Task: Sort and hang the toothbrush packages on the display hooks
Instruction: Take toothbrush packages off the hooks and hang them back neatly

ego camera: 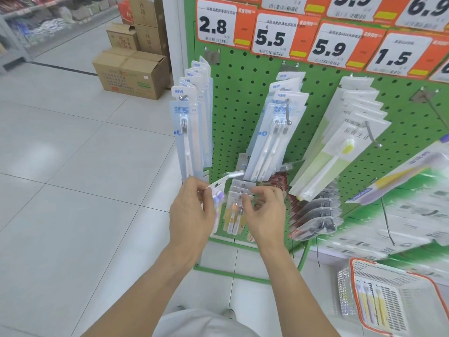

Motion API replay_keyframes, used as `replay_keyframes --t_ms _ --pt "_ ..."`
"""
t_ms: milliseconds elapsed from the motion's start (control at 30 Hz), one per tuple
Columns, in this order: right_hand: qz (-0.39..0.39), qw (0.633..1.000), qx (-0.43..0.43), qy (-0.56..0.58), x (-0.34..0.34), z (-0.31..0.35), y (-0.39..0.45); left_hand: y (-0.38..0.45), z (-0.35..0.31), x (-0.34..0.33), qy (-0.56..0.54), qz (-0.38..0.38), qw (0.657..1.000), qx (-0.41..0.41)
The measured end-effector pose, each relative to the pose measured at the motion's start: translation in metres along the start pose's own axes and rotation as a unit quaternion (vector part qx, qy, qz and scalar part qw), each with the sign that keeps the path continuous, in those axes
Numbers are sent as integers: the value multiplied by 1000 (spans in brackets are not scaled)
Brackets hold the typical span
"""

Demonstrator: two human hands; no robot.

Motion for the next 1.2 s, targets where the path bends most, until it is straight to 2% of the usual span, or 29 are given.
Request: replay_keyframes --t_ms 233,333,433,533,633,700,767,867,1067,1200 --pt "-28 993 69 95 12 25 -20 -15 4 10 -43 -16 999 16" --pt "15 988 91 127 9 34 -30 -19 3 16 -86 -12 996 16" --pt "105 977 111 147 4 41 -43 -18 2 21 -142 -13 989 28" --pt "261 947 42 182 -12 33 -55 -14 7 22 -209 -1 976 65" --pt "330 919 -32 212 -22 18 -63 -14 12 20 -246 14 963 107" --pt "335 904 -64 258 -22 13 -66 -15 14 16 -275 44 949 146" --pt "333 894 -85 287 -21 10 -69 -17 16 7 -305 107 930 174" --pt "332 881 -100 323 -12 16 -71 -22 19 -1 -296 178 924 163" --pt "387 855 -146 313 0 12 -85 -21 20 -1 -344 149 901 220" --pt "372 863 -158 302 3 5 -86 -26 19 -8 -332 206 895 213"
Point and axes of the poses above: each hand's wrist, its own y-axis towards the middle knuckle, its own x-axis out of the back of the hand, z = x × y, the point moved 6 cm from there along y, towards the middle knuckle, and after that the axes turned 4 degrees about -x, right-handed, at the moved point
